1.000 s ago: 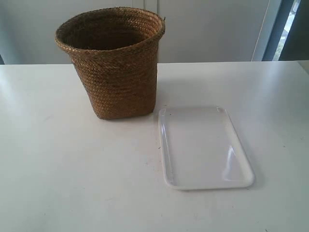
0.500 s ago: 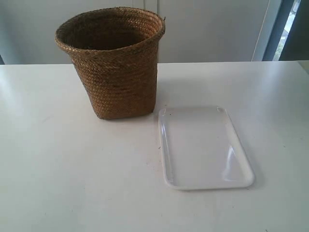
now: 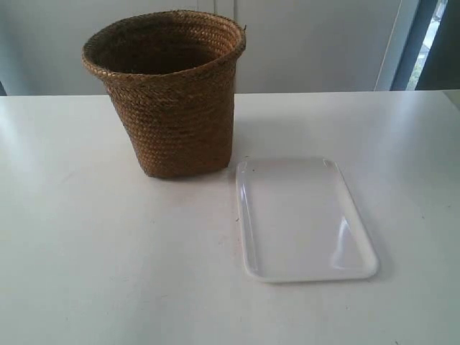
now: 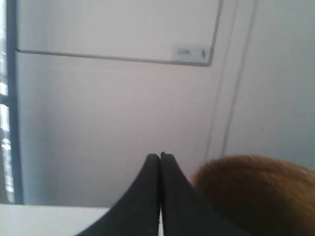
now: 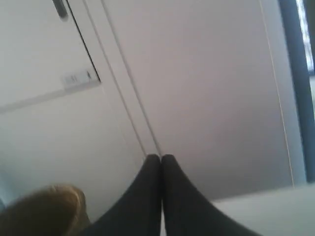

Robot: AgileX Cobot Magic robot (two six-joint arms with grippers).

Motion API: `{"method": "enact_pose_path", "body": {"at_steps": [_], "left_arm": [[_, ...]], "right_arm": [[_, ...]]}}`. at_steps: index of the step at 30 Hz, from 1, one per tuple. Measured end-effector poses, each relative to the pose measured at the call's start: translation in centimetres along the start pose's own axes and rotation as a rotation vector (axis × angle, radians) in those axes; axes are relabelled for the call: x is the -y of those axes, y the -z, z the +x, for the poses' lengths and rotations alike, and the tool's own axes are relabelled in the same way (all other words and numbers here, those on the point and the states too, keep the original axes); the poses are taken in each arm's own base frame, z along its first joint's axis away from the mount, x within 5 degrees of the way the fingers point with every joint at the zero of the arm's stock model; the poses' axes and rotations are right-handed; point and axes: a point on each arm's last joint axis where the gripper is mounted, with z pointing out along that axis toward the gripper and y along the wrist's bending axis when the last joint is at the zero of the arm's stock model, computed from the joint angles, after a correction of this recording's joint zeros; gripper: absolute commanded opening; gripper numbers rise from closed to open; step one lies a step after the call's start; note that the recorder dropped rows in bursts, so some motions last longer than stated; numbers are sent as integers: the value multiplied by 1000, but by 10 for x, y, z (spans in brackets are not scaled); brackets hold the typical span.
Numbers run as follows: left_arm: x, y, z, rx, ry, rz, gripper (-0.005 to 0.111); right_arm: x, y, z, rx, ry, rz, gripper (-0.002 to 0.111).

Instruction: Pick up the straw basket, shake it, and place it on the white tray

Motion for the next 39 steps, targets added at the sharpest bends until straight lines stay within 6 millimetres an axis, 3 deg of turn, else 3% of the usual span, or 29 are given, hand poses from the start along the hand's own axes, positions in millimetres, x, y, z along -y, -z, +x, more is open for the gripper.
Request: {"method": "enact_pose_path", "body": {"at_steps": [4, 8, 13, 18, 25, 32, 35, 37, 39], "left_arm": [[22, -63, 13, -251, 23, 176, 0], [20, -106, 11, -397, 42, 304, 0], [-5, -139, 4, -463, 30, 297, 0], [-22, -155, 2, -613, -6, 310, 0], [-28, -163, 11, -849, -22, 279, 0], [-15, -177, -4, -822, 21, 321, 0], [-12, -185, -1, -835, 38, 333, 0], [-12, -191, 5, -852, 68, 339, 4], [-11, -197, 14, -868, 109, 350, 16]], "right_arm": [[3, -59, 25, -380, -15, 61, 0], [-3, -81, 30, -584, 0, 27, 0], [-17, -89, 21, -611, 43, -105, 0], [-22, -95, 16, -603, 58, -163, 0], [-23, -104, 30, -665, 45, -187, 0], [-40, -128, 66, -871, 21, -317, 0], [-45, -141, 79, -919, -12, -362, 1], [-51, -147, 81, -910, -20, -403, 5], [-56, -152, 81, -884, -31, -448, 14]]}}
